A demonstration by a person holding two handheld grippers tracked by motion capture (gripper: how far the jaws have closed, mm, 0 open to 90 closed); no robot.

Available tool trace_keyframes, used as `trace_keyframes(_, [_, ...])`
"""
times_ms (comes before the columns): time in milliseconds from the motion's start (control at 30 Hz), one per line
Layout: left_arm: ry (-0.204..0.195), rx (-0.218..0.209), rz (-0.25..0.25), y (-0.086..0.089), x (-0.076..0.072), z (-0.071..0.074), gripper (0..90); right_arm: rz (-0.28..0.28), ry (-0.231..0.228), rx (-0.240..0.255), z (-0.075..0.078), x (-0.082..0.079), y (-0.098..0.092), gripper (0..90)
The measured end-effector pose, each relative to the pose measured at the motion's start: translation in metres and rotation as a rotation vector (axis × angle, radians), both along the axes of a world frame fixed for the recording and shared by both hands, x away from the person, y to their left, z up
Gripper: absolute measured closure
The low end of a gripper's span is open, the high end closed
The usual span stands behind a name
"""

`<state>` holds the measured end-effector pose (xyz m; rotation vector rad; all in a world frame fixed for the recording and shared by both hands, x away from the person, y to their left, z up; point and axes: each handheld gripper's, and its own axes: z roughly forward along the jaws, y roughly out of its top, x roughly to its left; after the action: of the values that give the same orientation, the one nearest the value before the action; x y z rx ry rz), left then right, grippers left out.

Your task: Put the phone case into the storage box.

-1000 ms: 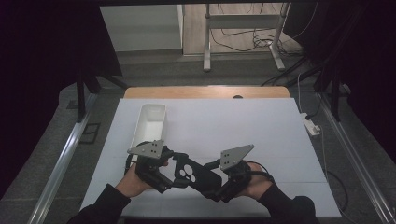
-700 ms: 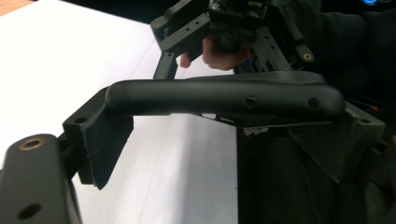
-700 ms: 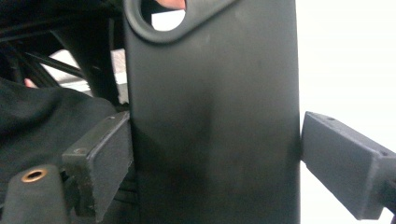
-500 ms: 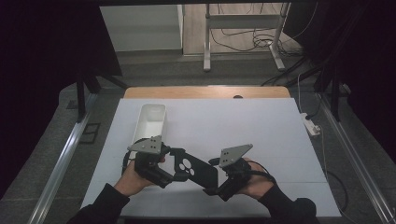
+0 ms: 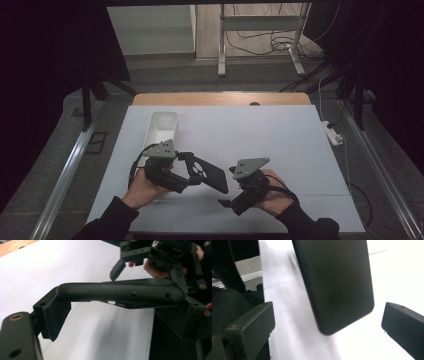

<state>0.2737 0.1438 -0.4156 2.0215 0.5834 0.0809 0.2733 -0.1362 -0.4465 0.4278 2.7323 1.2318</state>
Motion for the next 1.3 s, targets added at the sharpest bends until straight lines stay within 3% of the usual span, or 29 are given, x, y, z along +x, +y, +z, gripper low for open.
trace_keyframes(333, [0.029, 0.016, 0.091, -0.005, 0.005, 0.005, 14.5, -0.073, -0.009, 0.0, 0.0, -0.001, 0.002, 0.0])
trace_keyframes(667, [0.046, 0.015, 0.123, -0.015, 0.005, 0.009, 14.5, -0.137, -0.035, -0.043, -0.002, -0.002, 0.01, 1.3])
trace_keyframes(800, [0.051, 0.016, 0.133, -0.018, 0.005, 0.01, 14.5, -0.171, -0.051, -0.036, -0.004, -0.002, 0.014, 3.7])
trace_keyframes(1167, [0.051, -0.001, 0.125, -0.026, 0.002, 0.013, 14.3, -0.221, -0.103, -0.056, -0.008, 0.0, 0.02, 19.0])
trace_keyframes(1300, [0.056, -0.009, 0.124, -0.028, 0.0, 0.014, 14.3, -0.233, -0.159, -0.088, -0.01, -0.002, 0.022, 28.6])
